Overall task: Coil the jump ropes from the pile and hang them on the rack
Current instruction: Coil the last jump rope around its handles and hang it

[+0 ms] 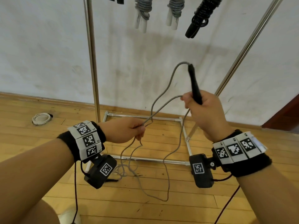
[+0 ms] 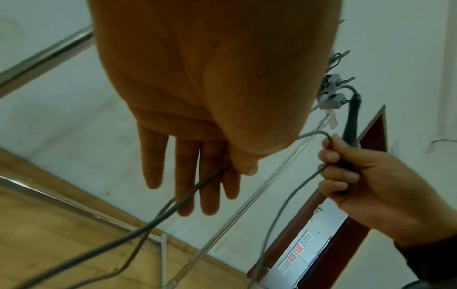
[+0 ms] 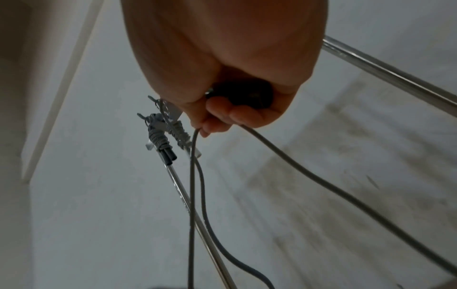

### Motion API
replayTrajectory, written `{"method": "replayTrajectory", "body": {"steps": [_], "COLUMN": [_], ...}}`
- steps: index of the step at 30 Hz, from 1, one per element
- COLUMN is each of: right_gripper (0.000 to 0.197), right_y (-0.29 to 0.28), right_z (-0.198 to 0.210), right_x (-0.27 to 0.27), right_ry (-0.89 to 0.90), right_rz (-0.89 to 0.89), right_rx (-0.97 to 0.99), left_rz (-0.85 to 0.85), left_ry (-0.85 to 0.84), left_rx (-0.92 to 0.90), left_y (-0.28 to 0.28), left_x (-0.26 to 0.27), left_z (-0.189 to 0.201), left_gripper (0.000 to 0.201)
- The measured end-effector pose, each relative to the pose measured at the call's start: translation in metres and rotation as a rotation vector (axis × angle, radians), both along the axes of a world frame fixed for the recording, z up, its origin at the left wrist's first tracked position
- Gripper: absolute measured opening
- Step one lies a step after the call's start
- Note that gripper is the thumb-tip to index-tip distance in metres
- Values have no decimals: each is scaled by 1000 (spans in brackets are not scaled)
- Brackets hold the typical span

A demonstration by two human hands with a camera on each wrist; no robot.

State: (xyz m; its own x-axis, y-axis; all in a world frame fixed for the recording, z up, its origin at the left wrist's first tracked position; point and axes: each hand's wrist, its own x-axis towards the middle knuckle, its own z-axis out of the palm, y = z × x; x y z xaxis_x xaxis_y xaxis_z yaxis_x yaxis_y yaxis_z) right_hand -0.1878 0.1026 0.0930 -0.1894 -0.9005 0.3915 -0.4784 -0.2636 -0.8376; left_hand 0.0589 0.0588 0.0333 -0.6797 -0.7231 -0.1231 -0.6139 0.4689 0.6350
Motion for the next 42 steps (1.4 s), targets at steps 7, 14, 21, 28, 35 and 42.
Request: {"method": "replayTrajectory", "body": {"steps": [7, 14, 21, 28, 35, 42], "right_gripper": [17, 11, 9, 17, 15, 14], "right_y": [-7, 0, 4, -11, -18, -16], "right_z": [12, -29, -49, -34, -13, -5], "right_x": [-20, -21, 6, -4, -36, -62], "right_ry": [-63, 104, 179, 116, -98, -234], "right_rz": [-116, -68, 259, 164, -20, -195], "right_rx": [-8, 47, 209, 96, -81, -113], "left_rz": [72, 127, 140, 124, 74, 24], "left_ry": [-88, -106, 149, 185, 150, -97], "left_rx": [10, -198, -328, -172, 29, -13], "left_y": [-8, -7, 11, 8, 3, -3], "left_x": [0, -8, -34, -34, -35, -31], "left_z": [-4, 5, 18, 17, 9, 15], "left_gripper": [32, 27, 27, 19, 23, 35]}}
